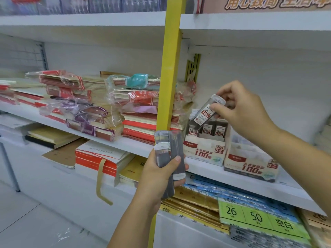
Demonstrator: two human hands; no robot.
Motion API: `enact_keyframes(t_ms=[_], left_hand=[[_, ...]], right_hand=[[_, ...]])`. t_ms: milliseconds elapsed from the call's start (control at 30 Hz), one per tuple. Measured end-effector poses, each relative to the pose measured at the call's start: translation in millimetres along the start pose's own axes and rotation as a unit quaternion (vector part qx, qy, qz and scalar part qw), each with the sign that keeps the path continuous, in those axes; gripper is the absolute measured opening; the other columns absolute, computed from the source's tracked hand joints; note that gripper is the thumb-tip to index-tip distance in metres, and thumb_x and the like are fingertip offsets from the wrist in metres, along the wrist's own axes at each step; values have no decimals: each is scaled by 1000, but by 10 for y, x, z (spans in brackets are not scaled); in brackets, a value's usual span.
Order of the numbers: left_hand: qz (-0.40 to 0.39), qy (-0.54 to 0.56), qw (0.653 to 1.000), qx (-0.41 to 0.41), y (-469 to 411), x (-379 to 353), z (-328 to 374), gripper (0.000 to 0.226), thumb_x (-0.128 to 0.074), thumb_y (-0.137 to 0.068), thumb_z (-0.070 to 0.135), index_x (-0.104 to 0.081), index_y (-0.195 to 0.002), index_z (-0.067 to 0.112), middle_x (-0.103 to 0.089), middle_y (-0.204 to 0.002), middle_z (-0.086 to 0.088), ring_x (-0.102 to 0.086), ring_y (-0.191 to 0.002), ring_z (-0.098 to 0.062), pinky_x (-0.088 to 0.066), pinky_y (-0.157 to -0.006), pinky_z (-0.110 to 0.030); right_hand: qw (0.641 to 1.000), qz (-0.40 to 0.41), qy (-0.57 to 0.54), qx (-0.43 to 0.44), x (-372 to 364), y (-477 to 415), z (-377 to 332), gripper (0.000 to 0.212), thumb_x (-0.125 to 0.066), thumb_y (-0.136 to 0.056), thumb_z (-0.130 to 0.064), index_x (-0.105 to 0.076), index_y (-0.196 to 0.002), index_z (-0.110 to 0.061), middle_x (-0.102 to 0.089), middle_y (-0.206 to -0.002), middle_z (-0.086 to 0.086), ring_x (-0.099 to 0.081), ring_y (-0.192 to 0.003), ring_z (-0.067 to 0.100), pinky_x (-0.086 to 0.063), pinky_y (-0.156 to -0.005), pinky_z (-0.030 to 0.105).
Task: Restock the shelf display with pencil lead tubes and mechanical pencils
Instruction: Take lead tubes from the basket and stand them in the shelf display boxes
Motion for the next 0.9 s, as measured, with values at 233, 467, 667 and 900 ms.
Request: enact_keyframes(t_ms=[233,467,667,900], left_hand=[[6,-11,1000,0,-36,13,5,37,-72,-91,18,-56,-116,40,-77,-94,13,-77,-87,-15,-62,-61,-31],[10,-4,1000,5,-18,11,-3,41,-73,-90,19,-55,-119,42,-72,-111,3,-77,-89,-16,-62,-62,-34],[-11,-16,1000,1,21,-14,26,37,-73,-90,19,-56,-114,42,-76,-94,15,-77,-88,-17,-62,-61,-33],[-48,-28,998,13,96,-112,36,41,-76,-87,19,-57,-119,37,-77,-99,8,-77,-90,-23,-62,-62,-35]], right_hand=[[986,-99,114,75,-345,-221,-6,18,-68,-88,-26,-55,-100,-27,-59,-84,-18,-59,-77,1,-47,-62,22],[990,-102,95,19,-492,-227,213,11,-68,-88,-24,-64,-95,-29,-51,-99,-8,-56,-78,4,-42,-65,11],[988,-105,110,-11,-508,-65,241,23,-56,-96,-24,-68,-115,-21,-49,-102,-4,-51,-83,7,-34,-69,10],[995,-55,-63,-58,-342,657,112,28,-59,-94,-20,-62,-119,-34,-63,-78,-15,-62,-62,3,-46,-55,11]])
Point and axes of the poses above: each hand's wrist, its own y-axis away from the middle knuckle, its own x-axis out of the back of the hand, z = x × y, the point moved 5 cm from there along -y, towards the middle knuckle
